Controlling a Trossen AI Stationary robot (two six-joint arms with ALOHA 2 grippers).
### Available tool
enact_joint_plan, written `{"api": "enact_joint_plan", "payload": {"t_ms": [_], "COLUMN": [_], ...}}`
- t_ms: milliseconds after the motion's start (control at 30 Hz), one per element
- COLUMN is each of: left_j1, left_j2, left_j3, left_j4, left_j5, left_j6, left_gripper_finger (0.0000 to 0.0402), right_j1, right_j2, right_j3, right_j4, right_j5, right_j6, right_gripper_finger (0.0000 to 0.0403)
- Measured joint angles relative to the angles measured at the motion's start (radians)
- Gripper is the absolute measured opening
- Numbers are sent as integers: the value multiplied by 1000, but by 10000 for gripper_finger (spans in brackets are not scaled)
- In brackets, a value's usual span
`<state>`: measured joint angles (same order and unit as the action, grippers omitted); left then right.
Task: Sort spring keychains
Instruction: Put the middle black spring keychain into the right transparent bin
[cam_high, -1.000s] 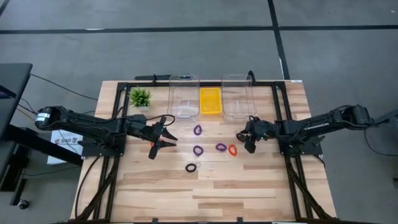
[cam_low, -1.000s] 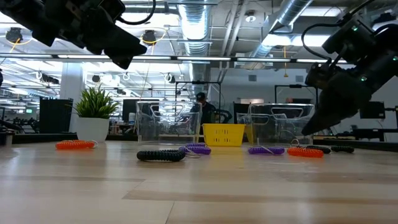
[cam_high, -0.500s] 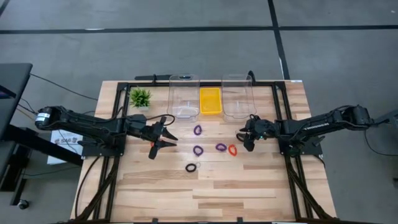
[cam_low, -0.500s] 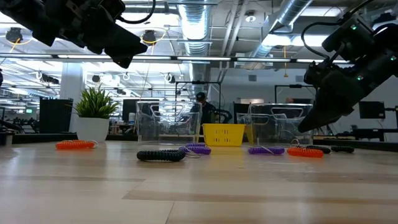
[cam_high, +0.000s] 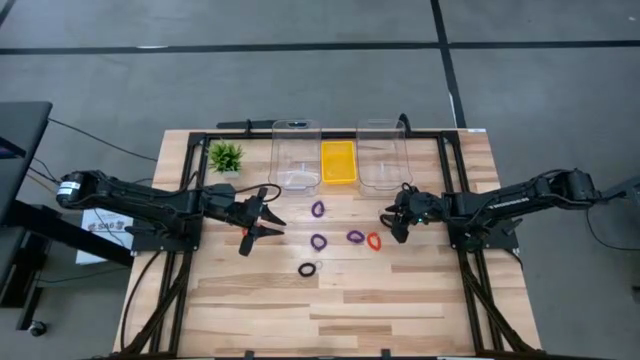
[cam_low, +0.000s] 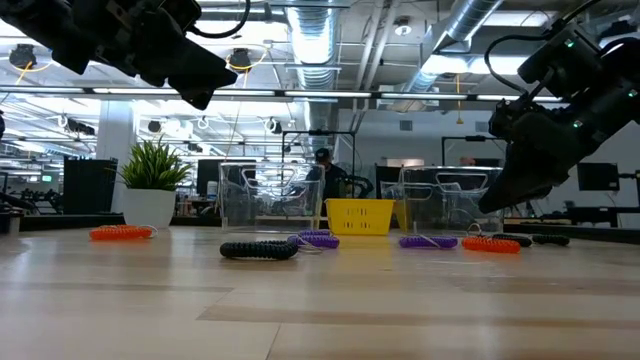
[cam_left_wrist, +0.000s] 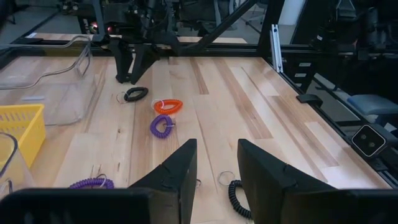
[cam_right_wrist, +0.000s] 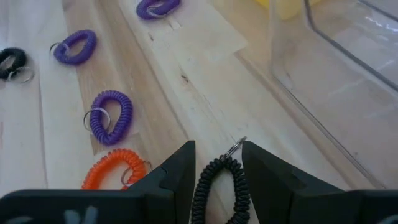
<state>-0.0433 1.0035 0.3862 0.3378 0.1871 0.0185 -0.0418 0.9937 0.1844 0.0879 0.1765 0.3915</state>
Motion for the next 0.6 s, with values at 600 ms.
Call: {"api": "enact_joint_plan", "payload": {"t_ms": [600], "left_j1": [0], "left_j2": [0], "left_j3": [0], "left_j4": [1], "left_j5": [0], "left_j6": [0], "left_gripper_finger": [113], "right_j1": [0], "right_j2": [241], "right_j3": [189], "right_j4": [-170], "right_j5": [13], "right_j6": [91], "right_gripper_finger": [123]}}
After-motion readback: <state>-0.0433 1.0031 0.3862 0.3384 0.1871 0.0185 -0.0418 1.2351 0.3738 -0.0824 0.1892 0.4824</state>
